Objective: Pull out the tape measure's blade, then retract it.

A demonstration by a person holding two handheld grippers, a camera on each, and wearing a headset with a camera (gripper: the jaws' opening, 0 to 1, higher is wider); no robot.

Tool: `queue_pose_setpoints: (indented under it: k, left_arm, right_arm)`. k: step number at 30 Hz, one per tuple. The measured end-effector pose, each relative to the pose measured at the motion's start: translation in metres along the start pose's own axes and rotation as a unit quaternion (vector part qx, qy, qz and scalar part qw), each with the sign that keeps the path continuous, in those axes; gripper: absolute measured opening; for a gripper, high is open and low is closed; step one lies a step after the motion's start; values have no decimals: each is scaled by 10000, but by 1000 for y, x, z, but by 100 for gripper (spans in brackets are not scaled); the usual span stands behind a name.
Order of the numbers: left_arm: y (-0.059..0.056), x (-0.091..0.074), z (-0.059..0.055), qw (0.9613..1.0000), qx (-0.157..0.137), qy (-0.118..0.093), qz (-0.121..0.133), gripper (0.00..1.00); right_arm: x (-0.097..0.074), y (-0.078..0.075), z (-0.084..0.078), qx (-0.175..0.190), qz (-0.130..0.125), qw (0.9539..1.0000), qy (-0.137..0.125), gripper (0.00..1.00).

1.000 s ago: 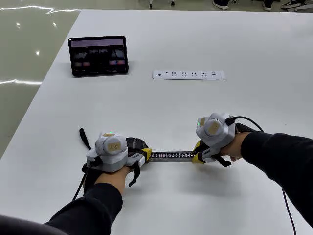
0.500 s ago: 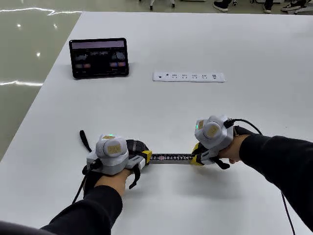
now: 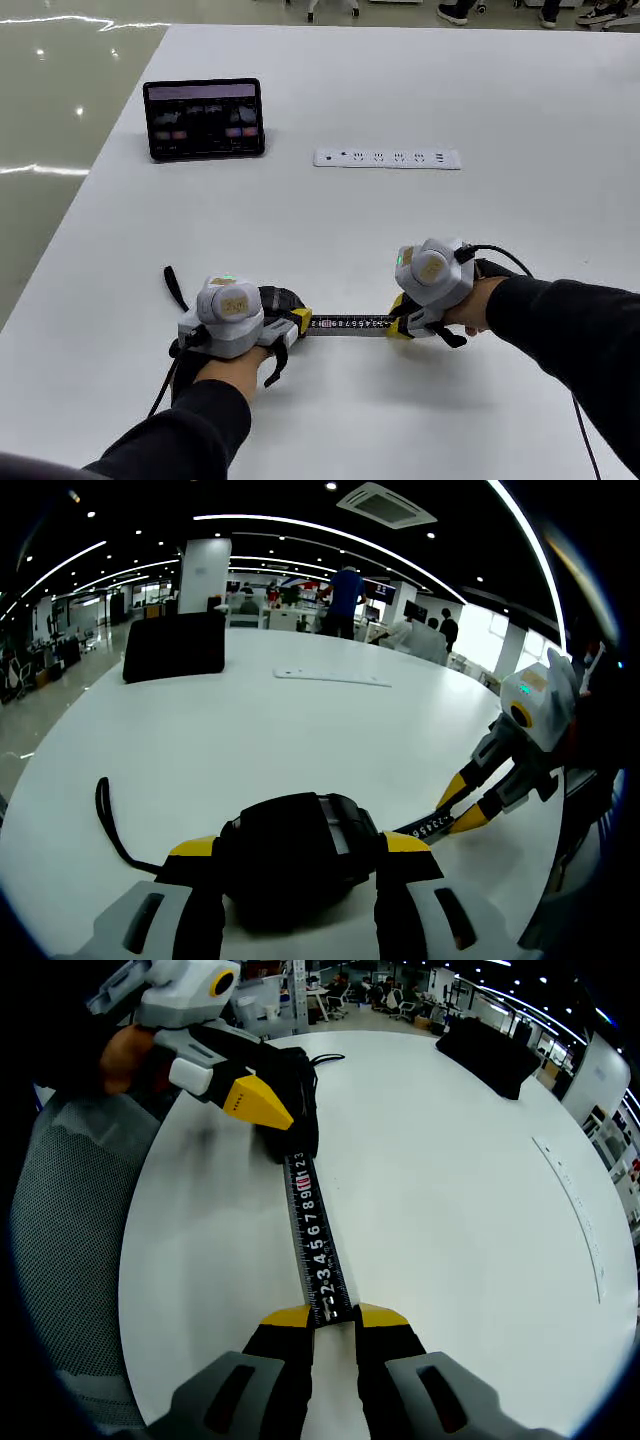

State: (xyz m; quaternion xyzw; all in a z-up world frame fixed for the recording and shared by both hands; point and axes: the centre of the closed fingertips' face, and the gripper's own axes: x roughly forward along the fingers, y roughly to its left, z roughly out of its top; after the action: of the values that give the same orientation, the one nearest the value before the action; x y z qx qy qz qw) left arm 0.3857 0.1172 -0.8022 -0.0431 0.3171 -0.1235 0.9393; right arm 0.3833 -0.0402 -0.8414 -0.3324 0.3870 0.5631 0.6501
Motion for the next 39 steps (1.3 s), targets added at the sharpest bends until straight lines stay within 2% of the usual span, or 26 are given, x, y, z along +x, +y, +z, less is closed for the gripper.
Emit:
queue_pose_setpoints:
  k: [39]
  left_arm:
    - [0,0,0,10000,-22,-33,-26,57]
  right_arm:
    - [7,2,11,28,3,9999,-105,11]
